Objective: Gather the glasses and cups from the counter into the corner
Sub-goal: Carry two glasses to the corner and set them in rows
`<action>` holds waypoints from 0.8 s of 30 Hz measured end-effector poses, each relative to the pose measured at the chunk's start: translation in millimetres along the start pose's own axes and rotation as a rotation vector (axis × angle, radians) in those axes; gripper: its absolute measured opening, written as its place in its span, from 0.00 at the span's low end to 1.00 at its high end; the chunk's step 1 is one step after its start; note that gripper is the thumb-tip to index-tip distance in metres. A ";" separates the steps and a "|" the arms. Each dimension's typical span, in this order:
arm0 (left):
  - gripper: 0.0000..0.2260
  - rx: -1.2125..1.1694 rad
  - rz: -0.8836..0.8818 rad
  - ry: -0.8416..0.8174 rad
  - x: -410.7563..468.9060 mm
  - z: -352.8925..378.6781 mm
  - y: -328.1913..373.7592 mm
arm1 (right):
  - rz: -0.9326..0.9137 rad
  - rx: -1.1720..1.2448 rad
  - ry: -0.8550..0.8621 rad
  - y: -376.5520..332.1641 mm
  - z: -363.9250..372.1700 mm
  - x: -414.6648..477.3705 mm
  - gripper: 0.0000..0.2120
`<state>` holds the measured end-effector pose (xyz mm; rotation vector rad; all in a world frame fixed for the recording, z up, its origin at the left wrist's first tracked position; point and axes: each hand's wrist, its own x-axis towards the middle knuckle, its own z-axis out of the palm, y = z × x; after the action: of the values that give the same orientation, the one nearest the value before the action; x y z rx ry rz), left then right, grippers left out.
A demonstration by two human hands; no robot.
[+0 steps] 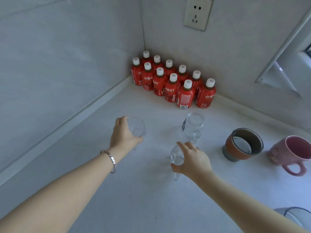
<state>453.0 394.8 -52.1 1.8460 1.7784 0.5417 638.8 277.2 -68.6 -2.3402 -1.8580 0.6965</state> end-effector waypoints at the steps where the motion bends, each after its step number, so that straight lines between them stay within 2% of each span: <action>1: 0.36 -0.043 0.011 0.023 -18.0 -7.7 -4.6 | 0.003 -0.003 -0.006 -0.3 -1.2 -1.2 0.39; 5: 0.36 -0.132 0.033 0.058 -93.6 -50.1 -39.2 | -0.013 -0.079 -0.052 -16.0 -8.1 -12.6 0.39; 9: 0.37 -0.069 -0.011 0.051 -159.9 -100.6 -96.4 | -0.153 -0.196 -0.134 -69.8 0.4 -41.7 0.38; 17: 0.39 -0.075 -0.304 0.205 -325.3 -208.3 -232.9 | -0.576 -0.211 -0.262 -248.5 66.4 -167.9 0.38; 20: 0.39 -0.072 -0.377 0.268 -403.3 -250.5 -292.6 | -0.684 -0.252 -0.306 -315.7 102.5 -229.1 0.38; 24: 0.40 -0.009 -0.457 0.257 -503.2 -309.2 -365.1 | -0.790 -0.315 -0.345 -400.1 152.9 -311.5 0.38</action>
<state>-54.2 -76.4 0.7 1.3401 2.2722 0.6218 165.4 57.2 20.9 -1.4092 -2.9288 0.7516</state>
